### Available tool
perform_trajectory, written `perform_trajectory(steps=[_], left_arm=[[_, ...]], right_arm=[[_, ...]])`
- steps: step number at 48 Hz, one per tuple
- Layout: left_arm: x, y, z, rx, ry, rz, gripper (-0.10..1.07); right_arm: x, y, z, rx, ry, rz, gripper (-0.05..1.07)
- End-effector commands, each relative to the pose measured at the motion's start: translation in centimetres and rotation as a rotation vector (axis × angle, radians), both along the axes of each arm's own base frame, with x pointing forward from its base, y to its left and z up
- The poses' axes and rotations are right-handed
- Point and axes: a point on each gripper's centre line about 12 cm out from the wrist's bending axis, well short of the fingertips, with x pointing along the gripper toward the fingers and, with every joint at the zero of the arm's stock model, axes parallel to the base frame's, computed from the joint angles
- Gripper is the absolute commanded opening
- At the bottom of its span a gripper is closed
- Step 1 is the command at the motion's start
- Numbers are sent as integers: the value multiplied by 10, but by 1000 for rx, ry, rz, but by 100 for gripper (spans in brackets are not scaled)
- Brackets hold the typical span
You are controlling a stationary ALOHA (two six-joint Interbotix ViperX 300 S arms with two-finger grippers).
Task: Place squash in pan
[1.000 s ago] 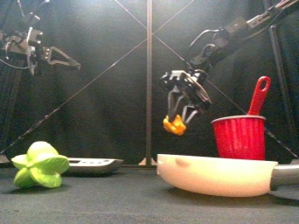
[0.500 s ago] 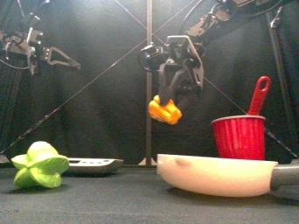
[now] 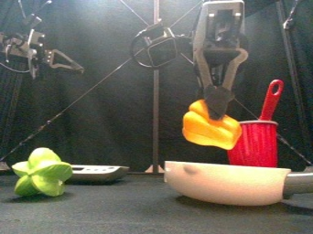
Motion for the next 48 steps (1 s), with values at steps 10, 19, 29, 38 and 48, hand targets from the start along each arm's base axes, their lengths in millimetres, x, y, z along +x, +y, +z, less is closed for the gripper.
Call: perform_trajectory(steps=[10,19,29,38,48], left_arm=[[1,1,4,5,-13,4,1],[1,1,3,1,-13,3,1],[2,0,3,1,-13,-4,1],[2,-1,3,1,-13,-8,1],[4,-5,4,0,-15,-31,1]], right_arm=[[12,4,5,14,-21,-5,78],[10,9,2,14,-13,9,81],[7,8,-1,4,2,16,95],[3,6,-4,-23,44,33,99],[-3,6,-4,-67,76,69,98]])
